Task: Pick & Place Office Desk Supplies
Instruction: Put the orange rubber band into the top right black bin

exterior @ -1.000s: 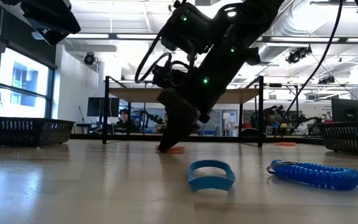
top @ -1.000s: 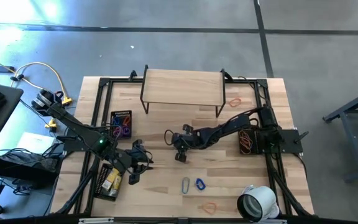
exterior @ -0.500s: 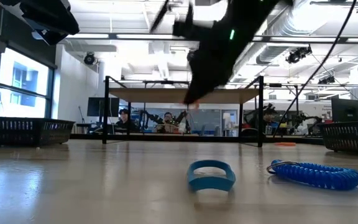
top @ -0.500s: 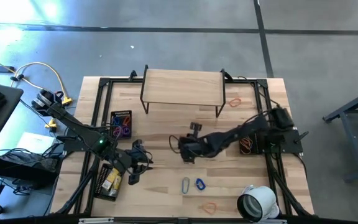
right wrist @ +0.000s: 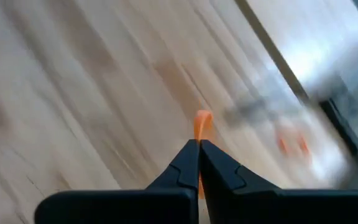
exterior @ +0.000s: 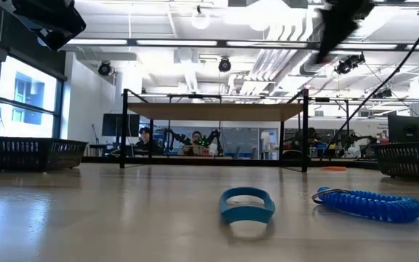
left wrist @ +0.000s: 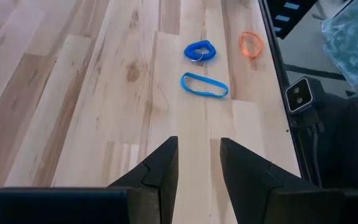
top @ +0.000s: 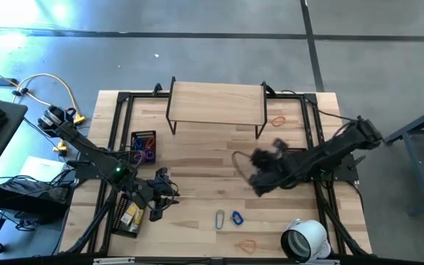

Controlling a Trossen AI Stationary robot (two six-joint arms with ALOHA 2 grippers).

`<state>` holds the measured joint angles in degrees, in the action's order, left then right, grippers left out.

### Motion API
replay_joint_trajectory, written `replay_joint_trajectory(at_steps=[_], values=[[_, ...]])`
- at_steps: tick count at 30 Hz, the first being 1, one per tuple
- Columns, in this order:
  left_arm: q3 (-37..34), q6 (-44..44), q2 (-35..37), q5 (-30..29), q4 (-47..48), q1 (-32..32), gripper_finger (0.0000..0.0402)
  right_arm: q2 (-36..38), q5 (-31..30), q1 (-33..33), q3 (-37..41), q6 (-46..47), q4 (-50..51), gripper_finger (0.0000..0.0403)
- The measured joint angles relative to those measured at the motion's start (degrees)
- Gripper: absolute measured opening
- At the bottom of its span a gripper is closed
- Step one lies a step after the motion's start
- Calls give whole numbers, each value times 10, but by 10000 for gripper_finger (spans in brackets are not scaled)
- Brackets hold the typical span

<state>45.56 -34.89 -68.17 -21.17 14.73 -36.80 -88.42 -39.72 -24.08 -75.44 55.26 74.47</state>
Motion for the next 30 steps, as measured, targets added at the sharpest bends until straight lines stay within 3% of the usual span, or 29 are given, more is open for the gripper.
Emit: replay_joint_trajectory(at_steps=[5,8,12,20,25,30], values=[[0,0,0,-1,1,0,115,18,132,-15,2,219,158,3],[0,2,0,-1,2,0,115,28,218,-15,15,248,152,3],[0,1,0,-1,2,0,115,31,269,-9,45,277,157,3],[0,0,0,-1,4,-13,115,48,328,30,171,287,148,3],[0,4,0,-1,5,-14,115,78,326,62,239,282,108,3],[0,6,0,-1,5,-11,115,82,308,73,254,243,92,4]])
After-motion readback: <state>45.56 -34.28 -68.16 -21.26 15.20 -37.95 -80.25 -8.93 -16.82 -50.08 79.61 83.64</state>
